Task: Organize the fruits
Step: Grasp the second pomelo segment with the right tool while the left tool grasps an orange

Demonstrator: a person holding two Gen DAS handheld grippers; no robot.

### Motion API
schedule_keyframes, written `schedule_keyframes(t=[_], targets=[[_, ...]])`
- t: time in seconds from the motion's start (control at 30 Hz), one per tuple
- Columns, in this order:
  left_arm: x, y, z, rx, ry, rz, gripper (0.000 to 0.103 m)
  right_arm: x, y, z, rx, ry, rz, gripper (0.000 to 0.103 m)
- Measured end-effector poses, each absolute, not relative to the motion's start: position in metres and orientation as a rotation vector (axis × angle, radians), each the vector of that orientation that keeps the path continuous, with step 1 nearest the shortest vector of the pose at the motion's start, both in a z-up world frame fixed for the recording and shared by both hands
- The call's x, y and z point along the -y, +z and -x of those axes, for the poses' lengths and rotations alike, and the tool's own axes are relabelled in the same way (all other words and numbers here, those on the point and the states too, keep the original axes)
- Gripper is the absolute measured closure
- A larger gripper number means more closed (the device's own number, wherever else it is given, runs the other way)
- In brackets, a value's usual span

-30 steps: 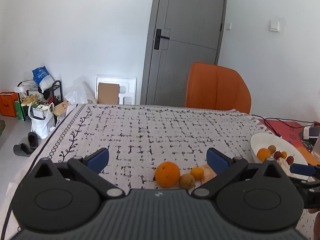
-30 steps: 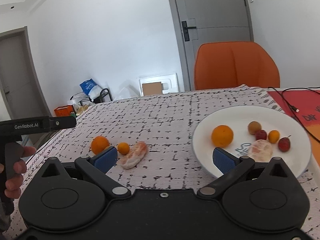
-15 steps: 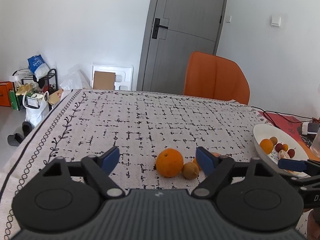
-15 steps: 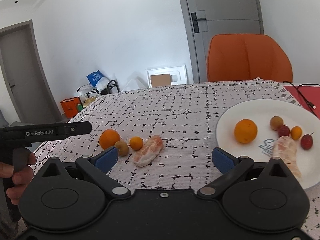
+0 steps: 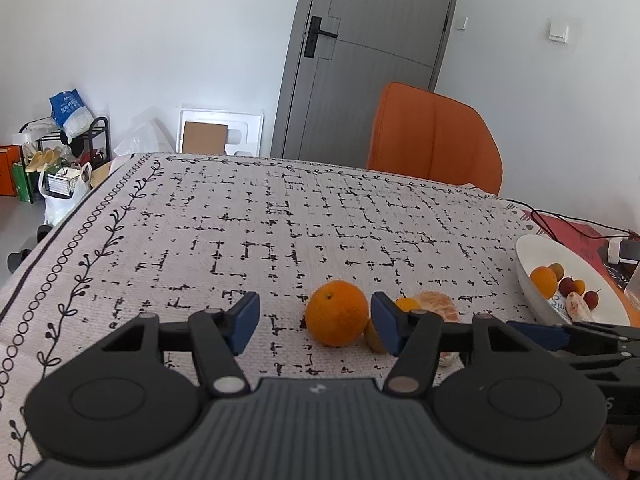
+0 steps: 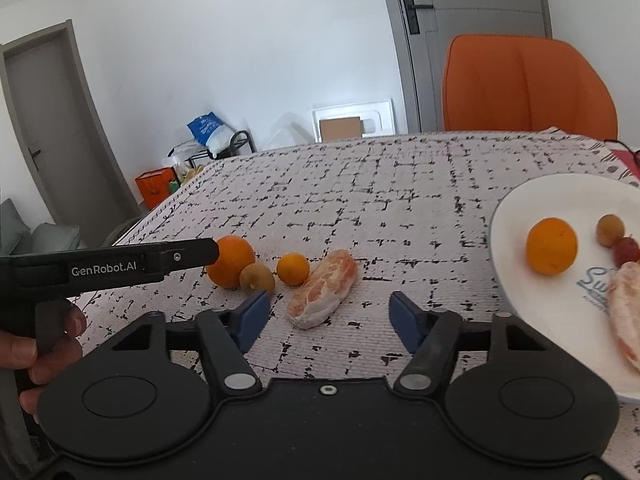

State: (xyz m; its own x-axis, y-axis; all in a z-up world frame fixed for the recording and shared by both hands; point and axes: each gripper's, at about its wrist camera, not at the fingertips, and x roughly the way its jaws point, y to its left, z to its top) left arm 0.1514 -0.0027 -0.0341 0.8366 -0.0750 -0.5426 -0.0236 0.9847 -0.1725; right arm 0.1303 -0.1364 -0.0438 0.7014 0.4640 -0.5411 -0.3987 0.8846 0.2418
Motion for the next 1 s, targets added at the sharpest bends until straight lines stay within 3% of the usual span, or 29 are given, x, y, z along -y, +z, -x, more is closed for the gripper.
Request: schedule_keyframes(t=[0.33,0.5,0.6,0.93,1.0], targets=[[0.006,-0.041,-0.169,-0.614,-0.041,0.183,0.045,0.127,-0.049,-0.149,-0.671,0.496,-0.111,0.044],[0.006,-0.047,-0.173,-0.623,-0.06,0.204,0.052,0.121,-0.052,-0.155,-0.678,0.502,-0.096,0.044],[0.004,-0.048,-0.174,-0.627,-0.063,0.214,0.065,0.117,-0.053,-0.156,-0.676,0.502,-0.081,0.044],[-0.007,-0.04,-0.164,-0.62,-0.035,0.215,0.065,0.105,-0.053,-0.159,-0.662,0.516,-0.048,0.047],[-0.01,-0.039,-0.161,-0.618,-0.027,0.218,0.065,0.102,-0.054,-0.157,-0.653,0.51,-0.018,0.052]])
